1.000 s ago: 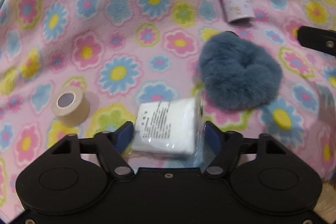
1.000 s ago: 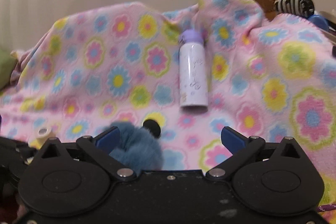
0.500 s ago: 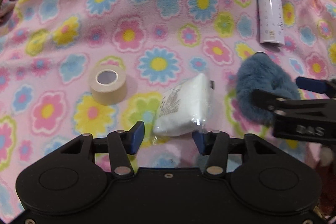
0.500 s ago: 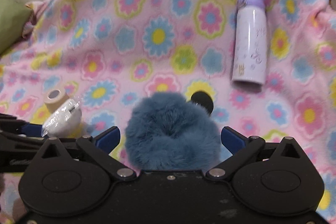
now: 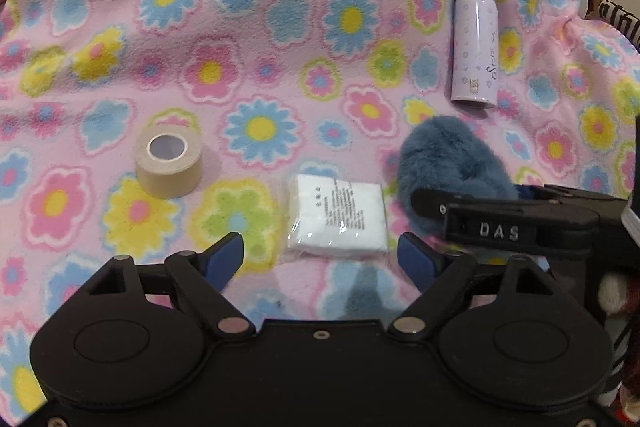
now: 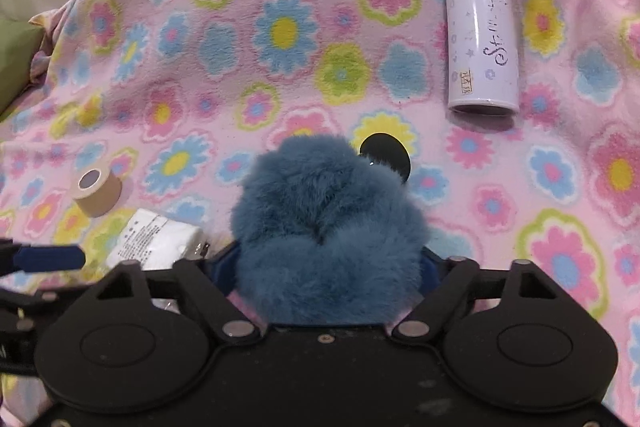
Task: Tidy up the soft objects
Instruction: 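Lift the white packet and blue scrunchie and carry them over the basket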
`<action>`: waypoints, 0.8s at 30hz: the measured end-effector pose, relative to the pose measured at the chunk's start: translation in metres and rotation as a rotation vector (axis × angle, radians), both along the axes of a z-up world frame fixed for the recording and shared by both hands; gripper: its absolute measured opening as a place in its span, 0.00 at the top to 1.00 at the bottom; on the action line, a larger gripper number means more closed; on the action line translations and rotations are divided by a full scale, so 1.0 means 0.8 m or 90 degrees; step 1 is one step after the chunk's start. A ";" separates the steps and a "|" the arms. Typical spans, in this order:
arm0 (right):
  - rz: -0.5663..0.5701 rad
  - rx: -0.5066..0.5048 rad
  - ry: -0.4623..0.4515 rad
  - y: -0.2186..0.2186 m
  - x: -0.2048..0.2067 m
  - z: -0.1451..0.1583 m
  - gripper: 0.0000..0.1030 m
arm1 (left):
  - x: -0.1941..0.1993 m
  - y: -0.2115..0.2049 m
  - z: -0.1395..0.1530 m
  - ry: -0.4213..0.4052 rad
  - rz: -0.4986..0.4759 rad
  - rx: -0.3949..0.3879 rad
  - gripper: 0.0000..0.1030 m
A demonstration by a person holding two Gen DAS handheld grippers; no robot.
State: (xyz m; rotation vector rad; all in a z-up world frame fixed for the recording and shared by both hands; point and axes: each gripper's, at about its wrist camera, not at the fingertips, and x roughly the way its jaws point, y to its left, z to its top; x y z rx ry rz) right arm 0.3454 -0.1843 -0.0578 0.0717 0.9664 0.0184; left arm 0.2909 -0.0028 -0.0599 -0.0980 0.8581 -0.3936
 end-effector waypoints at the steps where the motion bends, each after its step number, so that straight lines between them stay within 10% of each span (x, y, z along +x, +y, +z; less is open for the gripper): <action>1: 0.002 -0.003 0.000 0.000 -0.002 0.002 0.27 | 0.002 -0.003 0.001 -0.002 0.001 0.005 0.22; 24: -0.060 -0.035 0.011 -0.032 0.005 -0.001 0.02 | 0.056 -0.052 -0.021 0.041 0.060 0.130 0.18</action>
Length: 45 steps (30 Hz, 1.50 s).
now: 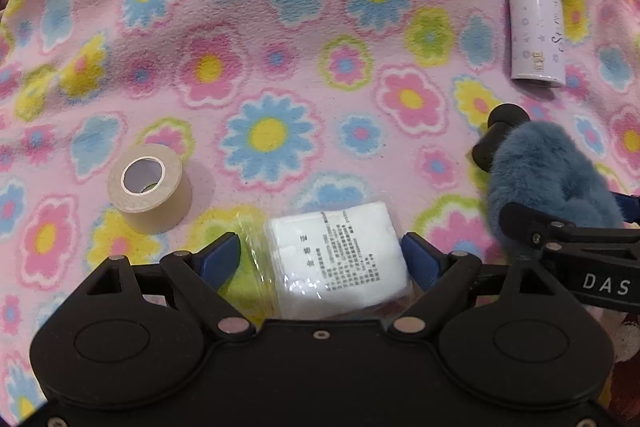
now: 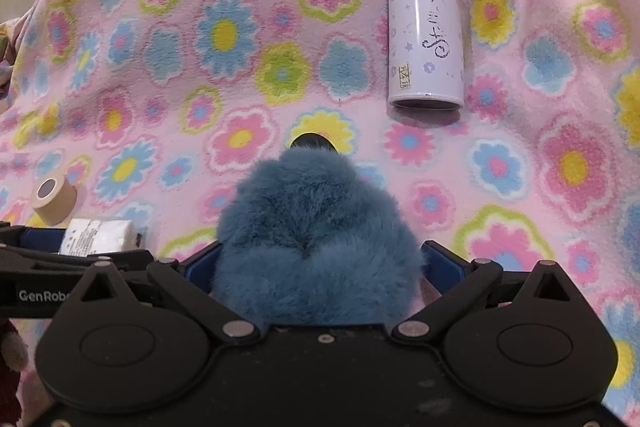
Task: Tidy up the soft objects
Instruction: 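Lift the white packet and blue scrunchie and carry them over the basket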
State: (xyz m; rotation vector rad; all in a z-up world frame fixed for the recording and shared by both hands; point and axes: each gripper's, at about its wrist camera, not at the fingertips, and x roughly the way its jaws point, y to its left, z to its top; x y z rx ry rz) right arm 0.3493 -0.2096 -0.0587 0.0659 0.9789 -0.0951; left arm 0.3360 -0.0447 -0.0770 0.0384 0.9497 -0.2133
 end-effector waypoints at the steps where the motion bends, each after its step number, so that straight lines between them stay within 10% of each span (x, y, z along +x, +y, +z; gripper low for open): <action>1: -0.002 -0.002 0.000 0.000 0.001 -0.001 0.02 | 0.001 0.000 -0.001 0.000 0.001 0.002 0.18; 10: 0.029 -0.010 -0.009 0.004 -0.005 0.002 0.30 | -0.011 0.006 0.004 -0.011 0.006 -0.009 0.35; 29: 0.014 0.001 -0.012 -0.011 -0.002 0.005 0.03 | -0.021 0.011 0.000 0.003 -0.003 -0.019 0.16; 34: 0.020 -0.004 0.009 -0.005 -0.004 -0.003 0.28 | -0.031 0.008 0.002 -0.019 -0.010 0.000 0.43; 45: 0.021 0.023 -0.055 -0.004 -0.046 0.066 0.35 | -0.074 0.017 0.064 -0.082 0.012 -0.029 0.44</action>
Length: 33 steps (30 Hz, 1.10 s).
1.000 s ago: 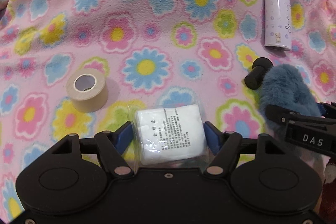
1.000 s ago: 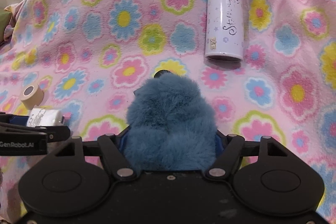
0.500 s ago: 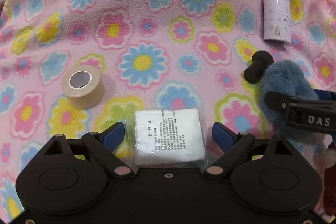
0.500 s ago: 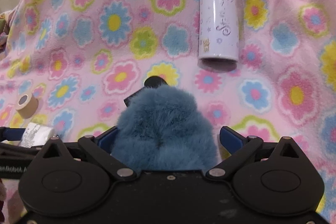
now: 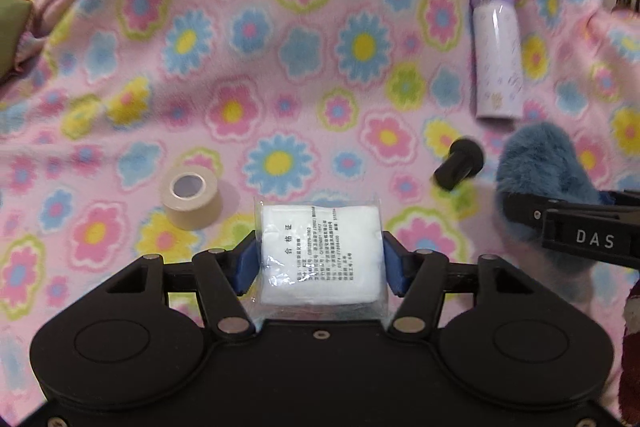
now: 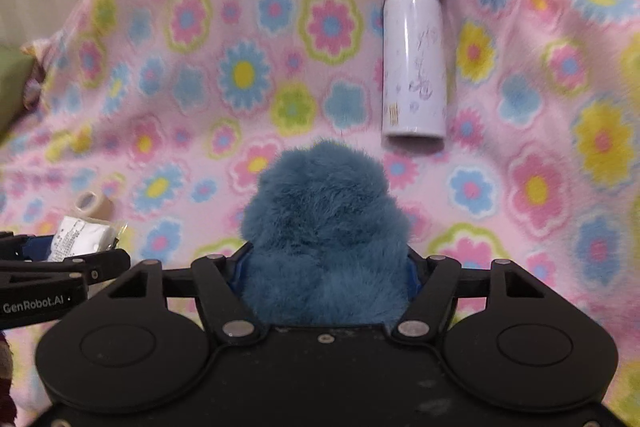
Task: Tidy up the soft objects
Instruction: 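Lift the white packet and blue scrunchie and carry them over the basket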
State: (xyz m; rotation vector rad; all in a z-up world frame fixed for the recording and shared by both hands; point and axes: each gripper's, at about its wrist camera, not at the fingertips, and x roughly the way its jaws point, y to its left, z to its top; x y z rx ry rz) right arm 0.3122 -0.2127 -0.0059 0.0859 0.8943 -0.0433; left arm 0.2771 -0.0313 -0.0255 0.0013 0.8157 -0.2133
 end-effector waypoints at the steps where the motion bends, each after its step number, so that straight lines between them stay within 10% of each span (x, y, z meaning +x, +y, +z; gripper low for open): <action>1: 0.000 0.004 -0.010 0.000 -0.007 0.010 0.35 | -0.006 0.003 0.008 -0.004 0.005 -0.006 0.44; 15: 0.070 0.048 -0.119 0.026 -0.161 0.124 0.34 | -0.152 0.013 0.089 -0.073 0.040 -0.017 0.44; 33: 0.063 0.111 -0.100 0.036 -0.357 0.136 0.33 | -0.303 0.011 0.081 -0.089 0.076 -0.014 0.44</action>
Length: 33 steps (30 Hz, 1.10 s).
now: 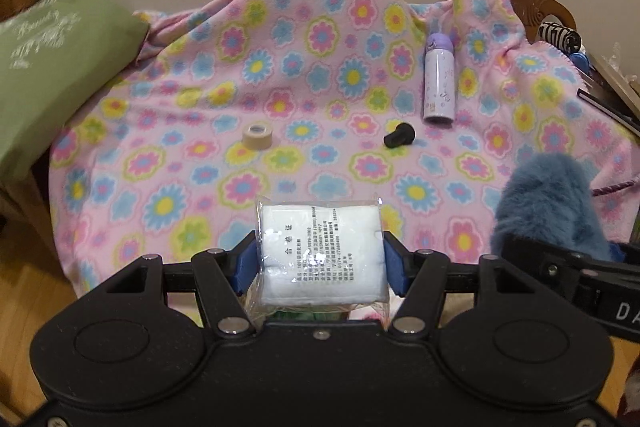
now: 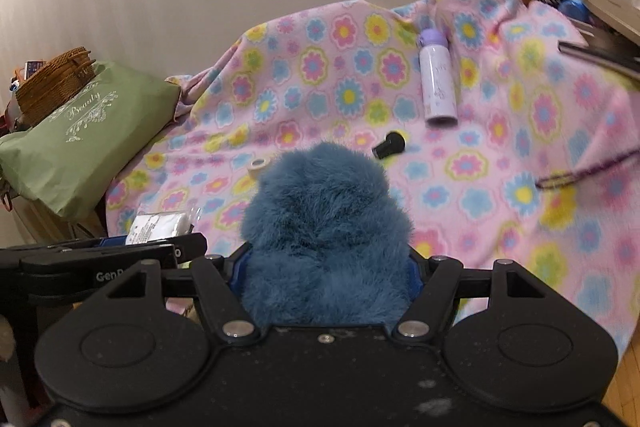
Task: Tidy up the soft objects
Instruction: 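Lift the white packet and blue scrunchie and carry them over the basket, then lower the packet and scrunchie into the basket and open both tools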
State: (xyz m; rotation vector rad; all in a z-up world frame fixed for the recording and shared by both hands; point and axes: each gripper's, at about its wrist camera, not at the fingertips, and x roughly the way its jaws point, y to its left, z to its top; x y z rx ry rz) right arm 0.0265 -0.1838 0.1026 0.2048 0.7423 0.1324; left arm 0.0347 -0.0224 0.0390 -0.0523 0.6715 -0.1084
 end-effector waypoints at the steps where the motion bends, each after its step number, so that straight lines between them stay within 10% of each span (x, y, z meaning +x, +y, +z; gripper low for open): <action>1: -0.002 0.001 0.003 0.001 -0.007 -0.002 0.33 | -0.005 0.002 -0.003 0.003 0.004 -0.005 0.44; 33: 0.017 -0.009 0.068 0.012 -0.006 -0.026 0.26 | -0.013 0.012 -0.047 0.074 0.025 -0.002 0.37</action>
